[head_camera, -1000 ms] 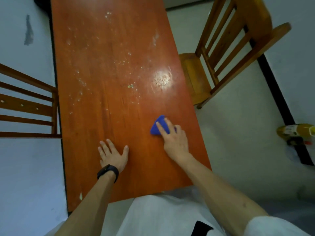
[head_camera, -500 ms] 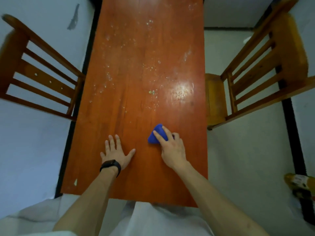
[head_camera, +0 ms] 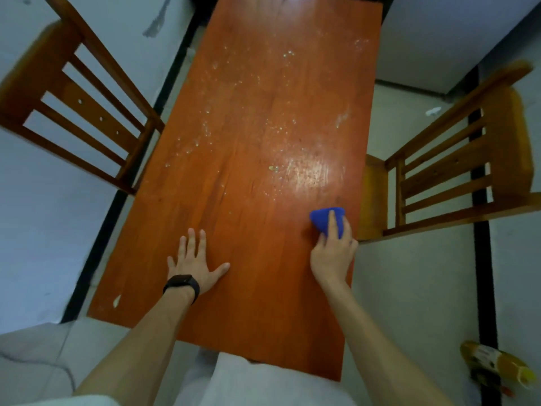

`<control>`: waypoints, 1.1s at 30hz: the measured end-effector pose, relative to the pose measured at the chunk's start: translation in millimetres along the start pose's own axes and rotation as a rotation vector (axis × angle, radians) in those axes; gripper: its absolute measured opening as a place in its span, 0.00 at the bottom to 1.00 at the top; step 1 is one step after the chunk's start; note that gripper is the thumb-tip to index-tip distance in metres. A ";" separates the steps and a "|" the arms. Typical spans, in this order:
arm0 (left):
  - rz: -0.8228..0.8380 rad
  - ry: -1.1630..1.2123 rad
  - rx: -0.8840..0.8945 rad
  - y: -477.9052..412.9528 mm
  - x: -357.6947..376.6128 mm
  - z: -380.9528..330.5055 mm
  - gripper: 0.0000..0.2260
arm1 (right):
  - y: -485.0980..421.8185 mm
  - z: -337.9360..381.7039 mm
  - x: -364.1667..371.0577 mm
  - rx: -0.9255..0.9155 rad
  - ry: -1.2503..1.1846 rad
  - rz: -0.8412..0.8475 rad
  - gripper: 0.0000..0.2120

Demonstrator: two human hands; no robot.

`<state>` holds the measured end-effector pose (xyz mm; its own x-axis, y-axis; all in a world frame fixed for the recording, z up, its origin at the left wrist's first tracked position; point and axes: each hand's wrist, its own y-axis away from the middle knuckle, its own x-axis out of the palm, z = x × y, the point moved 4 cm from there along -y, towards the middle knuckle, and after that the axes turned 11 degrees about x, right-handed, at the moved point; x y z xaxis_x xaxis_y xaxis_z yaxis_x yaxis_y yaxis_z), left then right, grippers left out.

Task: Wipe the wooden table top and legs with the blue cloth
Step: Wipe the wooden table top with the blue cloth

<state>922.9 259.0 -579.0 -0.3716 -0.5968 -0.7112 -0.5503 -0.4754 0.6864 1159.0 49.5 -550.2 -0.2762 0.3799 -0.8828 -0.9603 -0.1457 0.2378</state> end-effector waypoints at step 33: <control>-0.151 -0.130 0.274 -10.8 -0.8 49.2 0.44 | -16.7 34.0 33.5 0.232 0.270 -0.061 0.32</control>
<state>892.4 296.4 -593.3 -0.3530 -0.4375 -0.8270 -0.7801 -0.3504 0.5183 1164.4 95.8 -570.0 -0.2277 0.1221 -0.9660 -0.9664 0.0932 0.2396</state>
